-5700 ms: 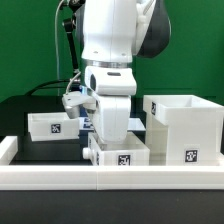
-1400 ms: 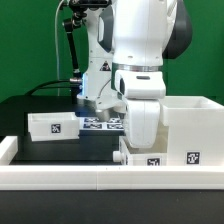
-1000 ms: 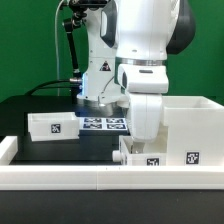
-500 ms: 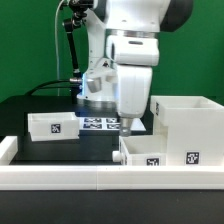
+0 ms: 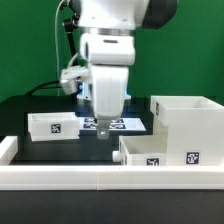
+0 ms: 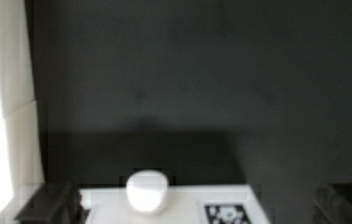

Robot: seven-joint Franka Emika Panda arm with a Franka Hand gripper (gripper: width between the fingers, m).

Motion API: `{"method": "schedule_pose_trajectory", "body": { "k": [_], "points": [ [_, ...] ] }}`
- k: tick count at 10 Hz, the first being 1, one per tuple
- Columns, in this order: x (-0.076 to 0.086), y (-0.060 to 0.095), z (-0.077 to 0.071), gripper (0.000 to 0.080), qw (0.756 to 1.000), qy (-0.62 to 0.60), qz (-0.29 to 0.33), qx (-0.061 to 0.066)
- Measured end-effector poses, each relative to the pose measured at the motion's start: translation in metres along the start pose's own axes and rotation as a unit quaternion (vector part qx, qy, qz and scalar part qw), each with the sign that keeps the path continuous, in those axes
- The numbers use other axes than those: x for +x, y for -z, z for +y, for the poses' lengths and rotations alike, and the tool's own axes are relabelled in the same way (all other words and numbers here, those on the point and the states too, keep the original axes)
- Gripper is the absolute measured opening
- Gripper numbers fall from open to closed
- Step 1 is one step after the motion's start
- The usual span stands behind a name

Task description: Assemble drawer

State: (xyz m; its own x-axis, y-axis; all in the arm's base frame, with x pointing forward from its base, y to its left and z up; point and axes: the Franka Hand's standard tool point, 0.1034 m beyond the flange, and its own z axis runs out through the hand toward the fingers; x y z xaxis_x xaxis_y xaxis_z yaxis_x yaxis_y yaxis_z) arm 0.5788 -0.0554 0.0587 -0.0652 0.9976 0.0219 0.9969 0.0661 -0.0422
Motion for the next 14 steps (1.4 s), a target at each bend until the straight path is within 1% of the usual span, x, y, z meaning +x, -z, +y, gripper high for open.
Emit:
{"method": "schedule_pose_trajectory", "body": {
  "k": [1,2,3,4,5,7,8,10,12,14],
  "points": [
    [-0.005,-0.003,0.004,0.0649,1.0,0.001,0.018,0.001],
    [-0.008,-0.007,0.004,0.0649,0.999,0.009,0.043,0.0],
    [-0.01,-0.017,-0.002,0.0649,0.998,0.008,0.069,0.004],
    [-0.011,-0.021,-0.003,0.0649,0.996,0.008,0.088,0.007],
    [-0.01,-0.025,-0.003,0.0649,0.995,0.006,0.1,0.007],
    [0.007,-0.035,-0.001,0.0649,0.994,0.012,0.108,0.013],
    [0.013,-0.037,0.004,0.0649,0.994,0.011,0.111,0.015],
    [0.031,-0.037,0.013,0.0649,0.993,0.008,0.116,0.015],
    [0.025,-0.038,0.011,0.0649,0.993,0.003,0.116,0.016],
    [0.026,-0.039,0.01,0.0649,0.993,0.003,0.116,0.016]
  ]
}}
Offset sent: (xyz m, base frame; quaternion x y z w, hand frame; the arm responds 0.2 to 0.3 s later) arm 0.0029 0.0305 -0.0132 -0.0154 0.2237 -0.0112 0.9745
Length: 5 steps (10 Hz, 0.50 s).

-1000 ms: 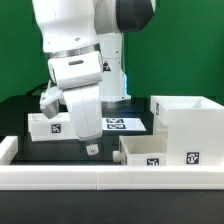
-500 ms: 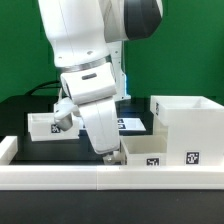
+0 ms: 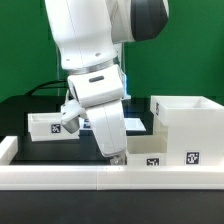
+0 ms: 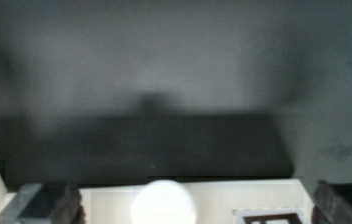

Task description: Assemble drawer

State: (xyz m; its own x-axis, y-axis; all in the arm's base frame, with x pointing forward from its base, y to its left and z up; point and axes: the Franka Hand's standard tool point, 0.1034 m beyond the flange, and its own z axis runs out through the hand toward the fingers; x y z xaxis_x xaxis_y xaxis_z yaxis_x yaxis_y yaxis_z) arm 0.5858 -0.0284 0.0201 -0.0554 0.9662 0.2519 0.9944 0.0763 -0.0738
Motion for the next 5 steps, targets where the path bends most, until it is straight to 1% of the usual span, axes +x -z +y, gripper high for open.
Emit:
{"method": "schedule_pose_trajectory", "body": {
  "k": [1,3,4,5],
  "points": [
    [0.001,-0.002,-0.001,0.0649,1.0,-0.003,0.002,0.002],
    [0.01,-0.003,0.0,0.0649,1.0,-0.017,0.004,0.002],
    [0.012,-0.004,0.0,0.0649,1.0,-0.03,0.005,0.001],
    [0.017,-0.006,0.001,0.0649,0.999,-0.046,0.005,-0.002]
  ]
}}
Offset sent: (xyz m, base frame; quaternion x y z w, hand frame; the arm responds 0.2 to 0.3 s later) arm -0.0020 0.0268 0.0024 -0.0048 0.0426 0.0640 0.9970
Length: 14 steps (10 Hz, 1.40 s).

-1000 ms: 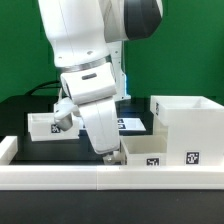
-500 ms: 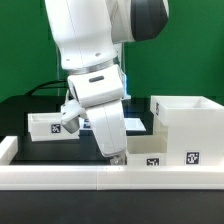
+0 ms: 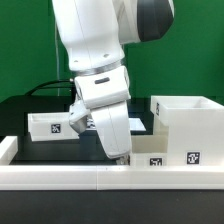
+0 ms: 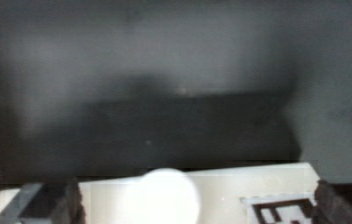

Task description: Assemble drawer

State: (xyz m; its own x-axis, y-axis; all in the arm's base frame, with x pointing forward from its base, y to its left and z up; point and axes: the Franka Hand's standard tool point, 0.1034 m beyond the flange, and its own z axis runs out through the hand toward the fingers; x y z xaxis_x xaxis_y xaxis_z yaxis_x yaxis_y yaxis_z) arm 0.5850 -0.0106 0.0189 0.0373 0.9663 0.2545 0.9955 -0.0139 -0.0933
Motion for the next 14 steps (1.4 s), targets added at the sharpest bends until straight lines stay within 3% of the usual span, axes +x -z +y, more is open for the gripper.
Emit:
{"method": "schedule_pose_trajectory", "body": {
  "k": [10,14],
  "points": [
    [0.002,-0.002,0.003,0.0649,0.997,0.066,-0.048,0.002],
    [0.024,-0.008,0.002,0.0649,0.997,0.072,-0.04,0.004]
  ]
}}
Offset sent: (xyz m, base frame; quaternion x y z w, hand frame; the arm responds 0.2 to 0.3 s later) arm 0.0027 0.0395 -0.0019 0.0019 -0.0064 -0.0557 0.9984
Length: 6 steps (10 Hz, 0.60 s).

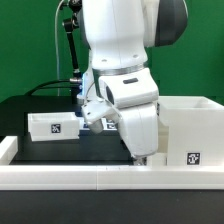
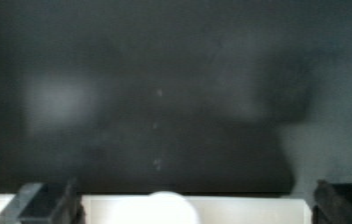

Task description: Assemble drawer

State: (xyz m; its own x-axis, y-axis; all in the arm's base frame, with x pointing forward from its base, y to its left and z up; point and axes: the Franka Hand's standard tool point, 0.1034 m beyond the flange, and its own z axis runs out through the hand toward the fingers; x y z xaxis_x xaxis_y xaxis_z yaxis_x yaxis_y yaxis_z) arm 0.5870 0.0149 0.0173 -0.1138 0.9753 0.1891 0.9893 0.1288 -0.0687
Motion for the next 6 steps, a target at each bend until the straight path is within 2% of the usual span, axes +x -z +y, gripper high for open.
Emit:
{"method": "schedule_pose_trajectory", "body": {
  "k": [2,4,5,6],
  "points": [
    [0.016,-0.002,0.002,0.0649,1.0,0.004,0.003,0.001],
    [0.016,-0.002,0.002,0.0649,1.0,0.001,0.003,0.001],
    [0.01,-0.001,0.002,0.0649,1.0,0.003,0.003,0.0],
    [-0.003,0.002,0.001,0.0649,1.0,0.008,0.0,0.0]
  ]
}}
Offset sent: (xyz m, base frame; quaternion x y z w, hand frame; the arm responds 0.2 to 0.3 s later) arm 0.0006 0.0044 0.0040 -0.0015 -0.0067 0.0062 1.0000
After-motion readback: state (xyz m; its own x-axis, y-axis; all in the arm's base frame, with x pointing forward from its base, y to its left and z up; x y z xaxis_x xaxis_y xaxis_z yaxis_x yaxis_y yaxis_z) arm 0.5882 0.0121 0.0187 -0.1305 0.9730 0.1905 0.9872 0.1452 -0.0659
